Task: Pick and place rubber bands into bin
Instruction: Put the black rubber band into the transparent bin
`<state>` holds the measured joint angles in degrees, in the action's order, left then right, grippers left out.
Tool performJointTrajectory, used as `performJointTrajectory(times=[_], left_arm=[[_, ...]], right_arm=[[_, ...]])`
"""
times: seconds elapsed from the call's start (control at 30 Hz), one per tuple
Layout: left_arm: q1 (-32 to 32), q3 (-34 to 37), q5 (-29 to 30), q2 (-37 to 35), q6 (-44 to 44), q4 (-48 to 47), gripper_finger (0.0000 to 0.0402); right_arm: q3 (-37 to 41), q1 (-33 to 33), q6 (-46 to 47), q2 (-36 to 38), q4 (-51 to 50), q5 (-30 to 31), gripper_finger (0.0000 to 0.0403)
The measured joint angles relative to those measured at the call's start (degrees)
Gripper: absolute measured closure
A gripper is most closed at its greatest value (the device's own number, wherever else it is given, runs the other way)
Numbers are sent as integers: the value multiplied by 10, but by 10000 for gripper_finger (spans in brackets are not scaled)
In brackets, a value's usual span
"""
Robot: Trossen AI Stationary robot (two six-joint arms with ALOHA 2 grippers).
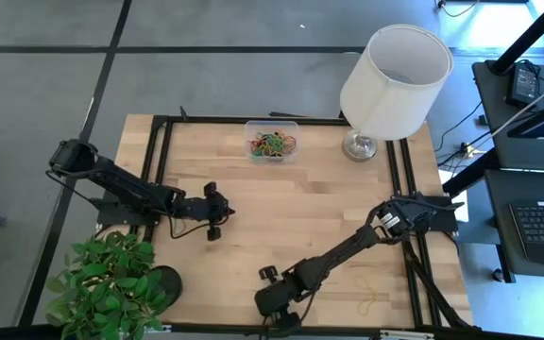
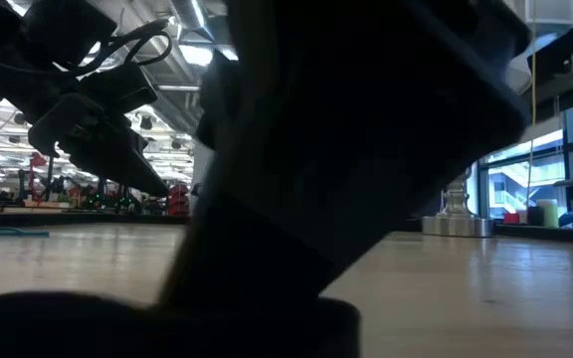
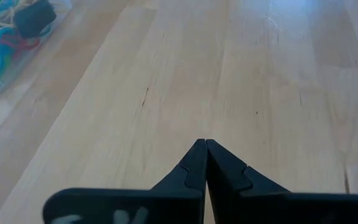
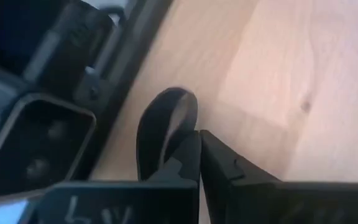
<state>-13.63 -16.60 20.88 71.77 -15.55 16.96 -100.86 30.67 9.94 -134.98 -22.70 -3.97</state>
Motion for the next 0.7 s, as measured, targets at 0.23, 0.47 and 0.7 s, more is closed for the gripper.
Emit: performJointTrajectory(times=[0.23, 0.47, 0.7], left_arm=[[0, 0, 0, 0, -2, -2, 399], [0, 0, 0, 0, -2, -2, 400], [0, 0, 0, 0, -1, -2, 401]], right_arm=[[1, -13, -14, 20, -67, 67, 400], [3, -22, 3, 46, -103, 101, 399], [1, -21, 28, 52, -42, 32, 373]])
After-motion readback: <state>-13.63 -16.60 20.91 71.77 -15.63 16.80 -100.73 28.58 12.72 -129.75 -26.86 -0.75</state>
